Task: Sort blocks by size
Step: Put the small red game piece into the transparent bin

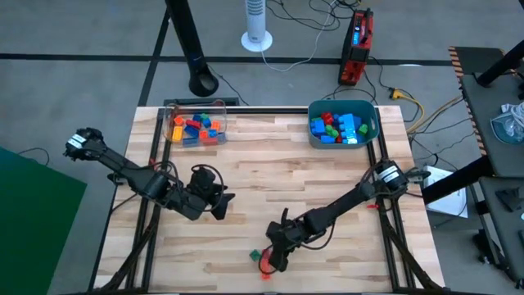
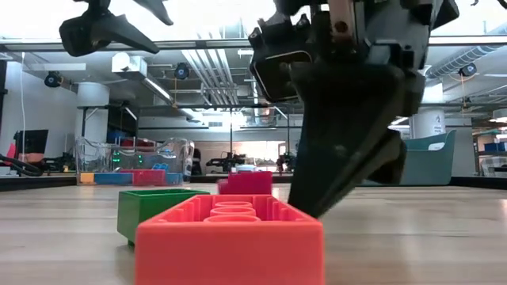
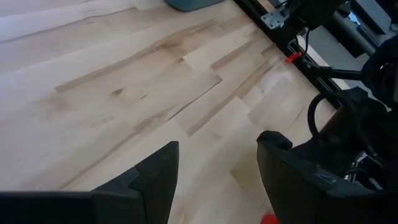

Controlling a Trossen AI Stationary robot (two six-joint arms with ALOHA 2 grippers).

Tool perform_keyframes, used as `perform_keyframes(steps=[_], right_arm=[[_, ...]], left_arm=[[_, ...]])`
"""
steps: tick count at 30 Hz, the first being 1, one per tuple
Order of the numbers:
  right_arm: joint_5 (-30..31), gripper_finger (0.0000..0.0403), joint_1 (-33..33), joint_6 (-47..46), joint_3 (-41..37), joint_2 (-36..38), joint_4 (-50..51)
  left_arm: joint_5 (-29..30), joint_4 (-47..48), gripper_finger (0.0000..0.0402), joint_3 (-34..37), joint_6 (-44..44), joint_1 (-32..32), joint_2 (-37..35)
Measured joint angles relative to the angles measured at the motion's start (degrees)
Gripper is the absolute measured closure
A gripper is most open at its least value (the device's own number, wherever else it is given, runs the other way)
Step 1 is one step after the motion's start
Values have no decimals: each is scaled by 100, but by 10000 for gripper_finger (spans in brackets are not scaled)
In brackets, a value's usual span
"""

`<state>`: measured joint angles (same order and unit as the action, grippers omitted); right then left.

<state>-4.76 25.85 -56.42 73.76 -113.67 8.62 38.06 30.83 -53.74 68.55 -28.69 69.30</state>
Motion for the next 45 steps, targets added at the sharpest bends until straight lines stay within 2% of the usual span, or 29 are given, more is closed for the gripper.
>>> perform_keyframes(steps=[8,11,14,18,27,31,41,45], right_arm=[[534,390,-313,110,11,271,527],[448,390,-406,656,41,479,548],[152,390,-370,1700,226,639,410],[241,390,-163,2754,513,652,434],[628,379,-49,3073,603,560,481],[630,328,-49,3026,591,555,468],[666,132,27,3157,562,68,320],[665,89,56,3161,564,-57,192]], left_arm=[[-7,-41,199,0,-5,0,-2],[-15,-53,198,-2,-17,0,-2],[-18,-41,198,-2,-37,-4,-2],[-18,-18,198,-2,-98,-2,-2],[-17,5,199,-2,-205,-4,-7],[-15,13,199,-2,-216,-4,-7],[-13,22,199,-2,-229,-4,-7],[-13,26,199,-2,-228,-4,-4]])
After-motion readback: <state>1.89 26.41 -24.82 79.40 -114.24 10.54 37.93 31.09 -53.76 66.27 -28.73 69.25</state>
